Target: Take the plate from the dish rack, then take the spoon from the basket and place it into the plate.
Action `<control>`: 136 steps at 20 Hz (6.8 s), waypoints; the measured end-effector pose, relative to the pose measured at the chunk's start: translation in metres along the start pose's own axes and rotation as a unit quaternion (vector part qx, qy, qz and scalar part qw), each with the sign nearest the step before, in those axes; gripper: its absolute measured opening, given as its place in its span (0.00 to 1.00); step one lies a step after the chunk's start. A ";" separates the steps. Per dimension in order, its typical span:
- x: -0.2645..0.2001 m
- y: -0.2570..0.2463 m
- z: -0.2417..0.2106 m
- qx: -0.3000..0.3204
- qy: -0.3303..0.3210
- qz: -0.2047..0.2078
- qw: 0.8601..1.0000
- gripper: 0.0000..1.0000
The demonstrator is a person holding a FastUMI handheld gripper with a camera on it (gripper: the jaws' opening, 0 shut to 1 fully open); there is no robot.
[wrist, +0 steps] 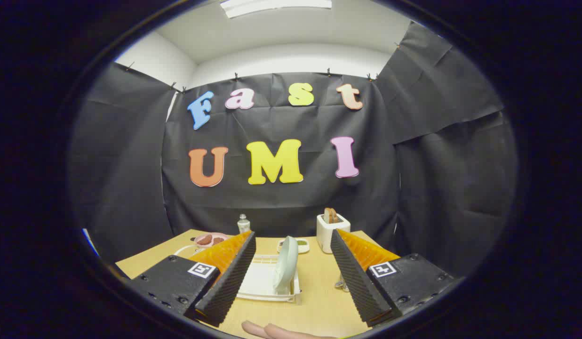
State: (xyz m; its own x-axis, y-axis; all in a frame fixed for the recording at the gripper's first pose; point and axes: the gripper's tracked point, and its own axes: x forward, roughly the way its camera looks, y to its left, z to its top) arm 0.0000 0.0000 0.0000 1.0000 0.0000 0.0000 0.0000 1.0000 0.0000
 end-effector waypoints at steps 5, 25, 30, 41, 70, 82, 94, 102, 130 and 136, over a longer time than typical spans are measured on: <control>0.002 -0.001 0.003 -0.012 -0.008 -0.007 1.000 1.00; 0.127 0.006 -0.019 -0.060 0.107 -0.011 0.992 1.00; 0.186 0.010 -0.038 -0.091 0.179 -0.006 0.980 1.00; 0.234 0.019 -0.076 -0.119 0.399 -0.001 0.909 0.93; 0.238 0.033 -0.070 -0.198 0.373 -0.187 0.887 0.28; 0.131 0.056 -0.050 -0.151 0.256 -0.072 0.952 0.28; 0.006 0.073 -0.167 0.022 0.302 0.073 0.950 0.28; 0.000 0.065 -0.231 0.096 0.333 0.080 0.935 0.28; 0.021 -0.008 -0.257 0.017 0.266 0.043 0.963 0.94; 0.023 -0.046 -0.219 0.020 0.202 0.001 0.979 0.97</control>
State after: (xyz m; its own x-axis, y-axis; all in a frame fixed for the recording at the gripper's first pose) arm 0.0231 -0.0458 -0.2187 0.9186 0.0089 -0.3951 0.0069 0.9992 0.0385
